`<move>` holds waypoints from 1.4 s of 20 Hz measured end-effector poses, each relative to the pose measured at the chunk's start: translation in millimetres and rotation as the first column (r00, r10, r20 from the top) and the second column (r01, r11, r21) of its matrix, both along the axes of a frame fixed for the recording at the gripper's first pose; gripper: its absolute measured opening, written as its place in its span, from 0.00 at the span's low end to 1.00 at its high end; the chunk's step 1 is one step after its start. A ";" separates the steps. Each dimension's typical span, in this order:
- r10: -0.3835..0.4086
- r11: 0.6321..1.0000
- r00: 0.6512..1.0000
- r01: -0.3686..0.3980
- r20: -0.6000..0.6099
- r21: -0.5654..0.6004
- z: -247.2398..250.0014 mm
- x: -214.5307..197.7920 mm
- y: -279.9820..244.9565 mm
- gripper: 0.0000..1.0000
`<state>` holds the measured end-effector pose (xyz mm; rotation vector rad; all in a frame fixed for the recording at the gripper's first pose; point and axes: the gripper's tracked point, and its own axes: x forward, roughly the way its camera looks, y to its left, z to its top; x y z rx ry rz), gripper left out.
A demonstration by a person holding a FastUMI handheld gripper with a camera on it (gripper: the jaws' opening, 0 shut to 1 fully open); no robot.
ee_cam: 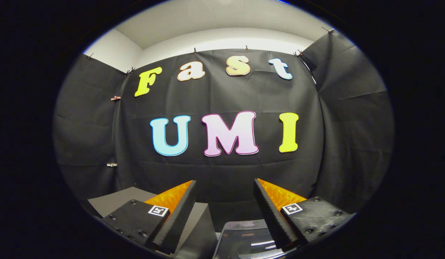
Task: Put the clothes into the washing machine and then close the washing machine lid.
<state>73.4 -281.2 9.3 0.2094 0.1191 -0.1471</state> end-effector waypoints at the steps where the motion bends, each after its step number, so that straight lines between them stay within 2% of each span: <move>1: 0.003 1.000 1.000 -0.003 -0.002 -0.001 -0.5 0.4 0.5 0.98; 28: 0.002 1.000 1.000 -0.002 -0.018 -0.011 -5.5 9.6 0.7 0.98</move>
